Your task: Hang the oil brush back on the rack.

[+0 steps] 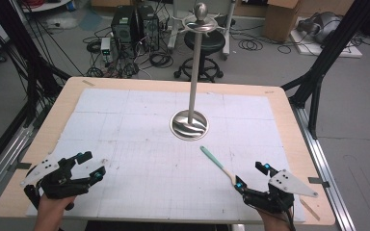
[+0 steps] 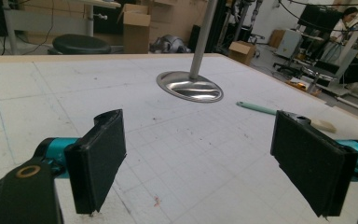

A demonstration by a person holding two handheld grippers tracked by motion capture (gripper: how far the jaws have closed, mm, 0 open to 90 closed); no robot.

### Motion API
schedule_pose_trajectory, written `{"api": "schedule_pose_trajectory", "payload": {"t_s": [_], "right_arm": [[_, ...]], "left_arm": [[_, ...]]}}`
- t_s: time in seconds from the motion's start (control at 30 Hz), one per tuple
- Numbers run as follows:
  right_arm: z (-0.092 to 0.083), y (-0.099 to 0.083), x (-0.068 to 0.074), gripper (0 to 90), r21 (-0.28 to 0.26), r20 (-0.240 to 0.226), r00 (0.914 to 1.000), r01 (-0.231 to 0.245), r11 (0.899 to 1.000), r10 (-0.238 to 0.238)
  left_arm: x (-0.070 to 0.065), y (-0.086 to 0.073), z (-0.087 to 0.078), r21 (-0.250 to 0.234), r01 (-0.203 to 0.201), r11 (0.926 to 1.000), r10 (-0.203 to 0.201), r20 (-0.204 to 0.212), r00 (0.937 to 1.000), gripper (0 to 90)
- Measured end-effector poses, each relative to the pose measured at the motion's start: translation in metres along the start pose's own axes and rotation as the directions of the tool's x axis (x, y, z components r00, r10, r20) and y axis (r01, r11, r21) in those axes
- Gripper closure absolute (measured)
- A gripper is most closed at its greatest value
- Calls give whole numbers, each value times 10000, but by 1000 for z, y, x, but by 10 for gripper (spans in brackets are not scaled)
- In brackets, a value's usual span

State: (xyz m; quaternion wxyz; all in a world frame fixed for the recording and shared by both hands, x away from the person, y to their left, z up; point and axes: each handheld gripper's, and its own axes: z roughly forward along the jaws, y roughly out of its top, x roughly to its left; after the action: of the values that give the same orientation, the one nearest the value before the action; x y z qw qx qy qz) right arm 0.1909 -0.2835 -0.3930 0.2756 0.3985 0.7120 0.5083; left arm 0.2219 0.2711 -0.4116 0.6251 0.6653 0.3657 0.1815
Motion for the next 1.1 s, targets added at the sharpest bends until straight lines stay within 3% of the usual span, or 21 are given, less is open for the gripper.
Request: {"api": "schedule_pose_trajectory", "payload": {"t_s": [0.27, 0.43, 0.63, 0.7, 0.73, 0.8, 0.87, 0.9, 0.93, 1.03, 1.07, 1.1], "right_arm": [[18, 1, 1, 162, 633, -132, 9997, -182, 9978, 190], [31, 2, 1, 164, 1047, -367, 9993, 17, 9945, 22], [46, 4, -5, 272, 1531, -490, 9988, 38, 9882, 38], [54, 2, -8, 315, 1831, -521, 9986, 64, 9831, 32], [63, 1, -10, 366, 2228, -585, 9982, 243, 9746, -115], [66, 0, -11, 386, 2368, -601, 9980, 322, 9710, -184], [78, -3, -13, 459, 2918, -756, 9969, 419, 9556, -207], [78, -3, -13, 459, 2918, -756, 9969, 419, 9556, -207], [84, -6, -14, 506, 3200, -840, 9961, 536, 9459, -280], [90, -8, -15, 538, 3447, -896, 9957, 534, 9372, -238], [96, -11, -17, 574, 3761, -925, 9954, 567, 9249, -234], [96, -11, -17, 574, 3761, -925, 9954, 567, 9249, -234]], "left_arm": [[0, 0, 1, 27, 48, 10000, -48, 47, 10000, 184], [0, 0, 2, 115, -19, 9999, 18, 58, 10000, 184], [-2, -1, 3, 187, -54, 9998, 52, 115, 9999, 186], [-2, -1, 3, 207, -61, 9998, 58, 132, 9999, 186], [-2, -1, 3, 224, -75, 9997, 72, 145, 9999, 187], [-2, -1, 3, 216, -52, 9998, 49, 135, 9999, 186], [-2, -1, 3, 214, -47, 9998, 44, 144, 9999, 187], [-2, -1, 3, 214, -46, 9998, 42, 150, 9999, 187], [-2, -1, 3, 219, -44, 9998, 41, 149, 9999, 187], [-2, -1, 3, 248, -63, 9997, 59, 162, 9999, 188], [-2, -1, 3, 258, -63, 9996, 59, 162, 9999, 188], [-2, -1, 3, 270, -83, 9996, 79, 155, 9998, 188]]}}
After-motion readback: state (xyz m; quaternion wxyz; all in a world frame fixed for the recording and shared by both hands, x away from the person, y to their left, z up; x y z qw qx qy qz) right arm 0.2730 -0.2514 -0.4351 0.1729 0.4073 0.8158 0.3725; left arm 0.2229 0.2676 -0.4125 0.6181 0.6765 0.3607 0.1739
